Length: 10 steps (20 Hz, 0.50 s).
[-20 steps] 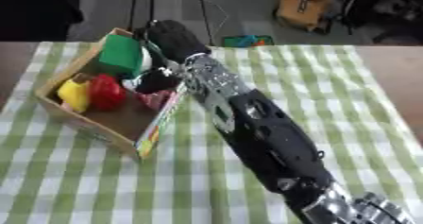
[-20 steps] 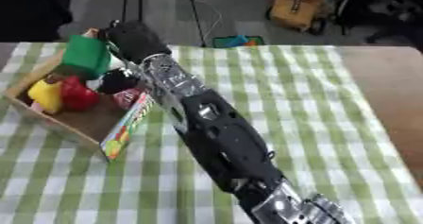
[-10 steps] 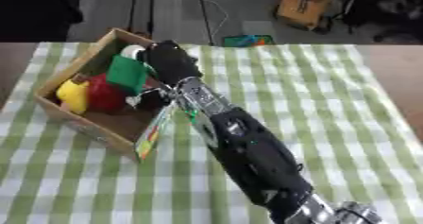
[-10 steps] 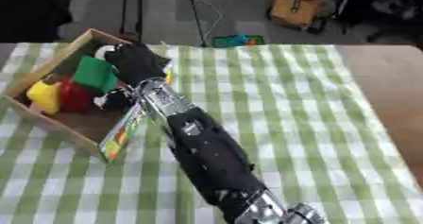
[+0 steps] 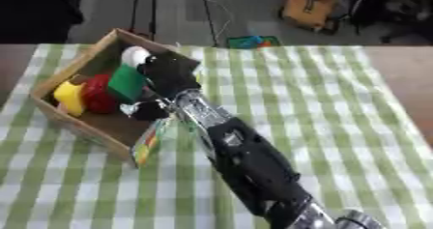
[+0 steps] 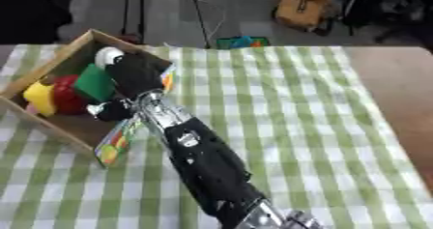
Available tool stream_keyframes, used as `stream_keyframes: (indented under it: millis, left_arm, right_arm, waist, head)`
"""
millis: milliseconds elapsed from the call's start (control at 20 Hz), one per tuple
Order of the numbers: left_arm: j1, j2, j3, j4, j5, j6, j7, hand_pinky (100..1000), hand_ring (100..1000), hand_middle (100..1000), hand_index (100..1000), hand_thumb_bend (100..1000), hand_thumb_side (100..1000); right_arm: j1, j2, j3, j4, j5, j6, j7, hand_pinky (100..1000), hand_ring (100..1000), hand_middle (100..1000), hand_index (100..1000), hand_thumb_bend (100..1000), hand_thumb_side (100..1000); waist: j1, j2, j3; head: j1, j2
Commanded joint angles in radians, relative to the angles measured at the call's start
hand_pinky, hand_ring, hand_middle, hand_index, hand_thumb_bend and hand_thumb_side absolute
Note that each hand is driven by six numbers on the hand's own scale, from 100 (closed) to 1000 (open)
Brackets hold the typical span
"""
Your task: Pick up objects on the table and place them in the box.
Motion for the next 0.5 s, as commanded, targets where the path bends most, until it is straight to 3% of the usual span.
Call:
stream_keyframes:
  millis: [50, 100, 150, 200, 250, 500]
  left_arm:
    - [-0.015, 0.004, -0.003, -0.014, 0.003, 0.001, -0.005, 735, 609, 702, 746, 100, 1000]
    - [-0.015, 0.004, -0.003, -0.014, 0.003, 0.001, -0.005, 735, 609, 702, 746, 100, 1000]
    - [-0.014, 0.004, -0.003, -0.014, 0.003, 0.001, -0.005, 735, 609, 702, 746, 100, 1000]
    - [-0.014, 0.004, -0.003, -0.014, 0.003, 0.001, -0.005, 735, 609, 702, 746, 100, 1000]
    - [-0.014, 0.004, -0.003, -0.014, 0.003, 0.002, -0.005, 735, 609, 702, 746, 100, 1000]
    - [-0.013, 0.004, -0.003, -0.014, 0.004, 0.001, -0.005, 736, 609, 702, 746, 100, 1000]
  right_arm:
    - [-0.028, 0.003, 0.0, -0.016, 0.006, -0.021, 0.009, 955, 898, 764, 837, 440, 976]
    - [-0.028, 0.003, 0.0, -0.018, 0.005, -0.023, 0.011, 955, 898, 764, 837, 440, 976]
    - [-0.03, 0.003, 0.001, -0.022, 0.003, -0.026, 0.013, 991, 964, 892, 951, 463, 1000]
    - [-0.033, 0.004, 0.003, -0.027, 0.001, -0.027, 0.014, 991, 964, 892, 951, 463, 1000]
    - [-0.035, 0.004, 0.005, -0.031, -0.001, -0.026, 0.017, 1000, 997, 947, 997, 488, 1000]
    - [-0.04, 0.003, 0.008, -0.041, 0.007, -0.013, 0.038, 1000, 1000, 1000, 1000, 525, 1000]
  waist:
    - [0.007, -0.02, 0.0]
    - [0.007, -0.02, 0.0]
    - [0.006, -0.021, -0.001]
    - [0.006, -0.021, -0.002]
    - [0.006, -0.022, -0.003]
    - [0.005, -0.023, -0.002]
  head:
    - [-0.003, -0.005]
    - [-0.003, -0.005]
    - [-0.004, -0.005]
    - [-0.004, -0.004]
    - [-0.005, -0.004]
    - [-0.005, -0.002]
